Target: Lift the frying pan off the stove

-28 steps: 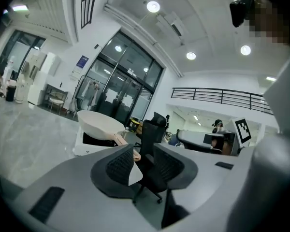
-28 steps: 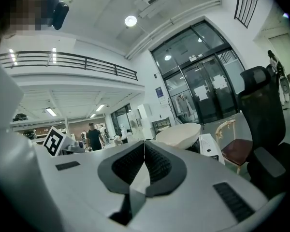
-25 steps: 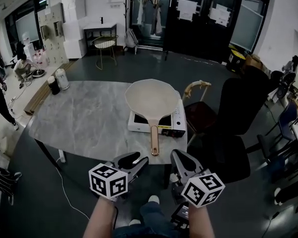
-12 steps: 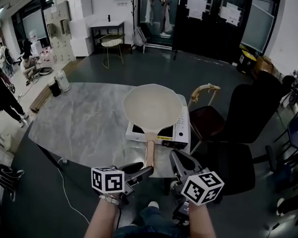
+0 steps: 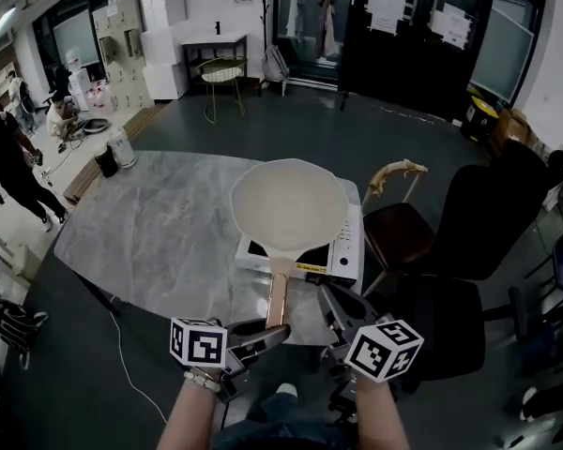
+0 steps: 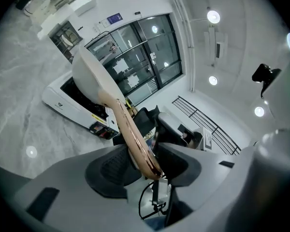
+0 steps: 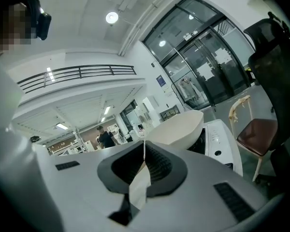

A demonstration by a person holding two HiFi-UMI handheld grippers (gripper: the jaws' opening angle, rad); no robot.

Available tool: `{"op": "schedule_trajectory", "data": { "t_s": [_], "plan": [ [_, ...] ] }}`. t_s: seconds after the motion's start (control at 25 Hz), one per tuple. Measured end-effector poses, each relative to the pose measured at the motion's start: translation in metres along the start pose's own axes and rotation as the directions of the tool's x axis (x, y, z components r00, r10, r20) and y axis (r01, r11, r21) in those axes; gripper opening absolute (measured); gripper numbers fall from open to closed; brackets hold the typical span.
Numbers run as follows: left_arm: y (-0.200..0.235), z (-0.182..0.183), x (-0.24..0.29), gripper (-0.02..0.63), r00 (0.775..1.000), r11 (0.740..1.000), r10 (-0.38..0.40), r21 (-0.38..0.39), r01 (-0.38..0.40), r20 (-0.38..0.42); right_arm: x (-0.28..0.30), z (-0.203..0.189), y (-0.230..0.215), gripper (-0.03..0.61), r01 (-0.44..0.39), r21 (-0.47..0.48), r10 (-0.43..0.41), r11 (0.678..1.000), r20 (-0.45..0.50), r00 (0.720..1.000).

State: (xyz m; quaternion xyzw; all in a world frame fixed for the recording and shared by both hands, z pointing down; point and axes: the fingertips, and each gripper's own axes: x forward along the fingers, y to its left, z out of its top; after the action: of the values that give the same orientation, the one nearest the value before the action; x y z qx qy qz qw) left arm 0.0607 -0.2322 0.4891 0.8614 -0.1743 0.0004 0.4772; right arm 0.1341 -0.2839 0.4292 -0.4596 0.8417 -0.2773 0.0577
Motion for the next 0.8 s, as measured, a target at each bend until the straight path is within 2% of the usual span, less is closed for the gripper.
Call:
{"op": "schedule_trajectory", "data": {
  "t_s": [0.2, 0.28, 0.36, 0.6, 0.8],
  "plan": [
    [0.000, 0.001, -0.003, 0.201, 1.000, 1.000, -0.003, -0.015, 0.004, 0.029, 0.006, -0.003, -0.002, 0.046, -0.085, 0.087, 0.088, 0.993, -0.023, 0.996],
    [0.001, 0.002, -0.003, 0.201, 0.999, 1.000, 0.002, -0.011, -0.002, 0.033, 0.010, -0.006, -0.001, 0.161, -0.135, 0.141, 0.142, 0.981, -0.038, 0.989],
    [0.001, 0.002, -0.002, 0.201, 0.999, 1.000, 0.010, -0.007, -0.009, 0.036, 0.013, -0.009, 0.000, 0.219, -0.172, 0.201, 0.184, 0.964, -0.044, 0.982],
    [0.000, 0.002, -0.003, 0.201, 0.999, 0.999, 0.033, 0.000, -0.033, 0.024, 0.031, -0.023, -0.001, 0.256, -0.214, 0.370, 0.259, 0.904, -0.074, 0.963],
    [-0.001, 0.001, -0.002, 0.201, 0.999, 0.999, 0.039, 0.000, -0.039, 0.006, 0.049, -0.031, -0.009, 0.250, -0.212, 0.517, 0.283, 0.829, -0.060, 0.957]
  ]
}}
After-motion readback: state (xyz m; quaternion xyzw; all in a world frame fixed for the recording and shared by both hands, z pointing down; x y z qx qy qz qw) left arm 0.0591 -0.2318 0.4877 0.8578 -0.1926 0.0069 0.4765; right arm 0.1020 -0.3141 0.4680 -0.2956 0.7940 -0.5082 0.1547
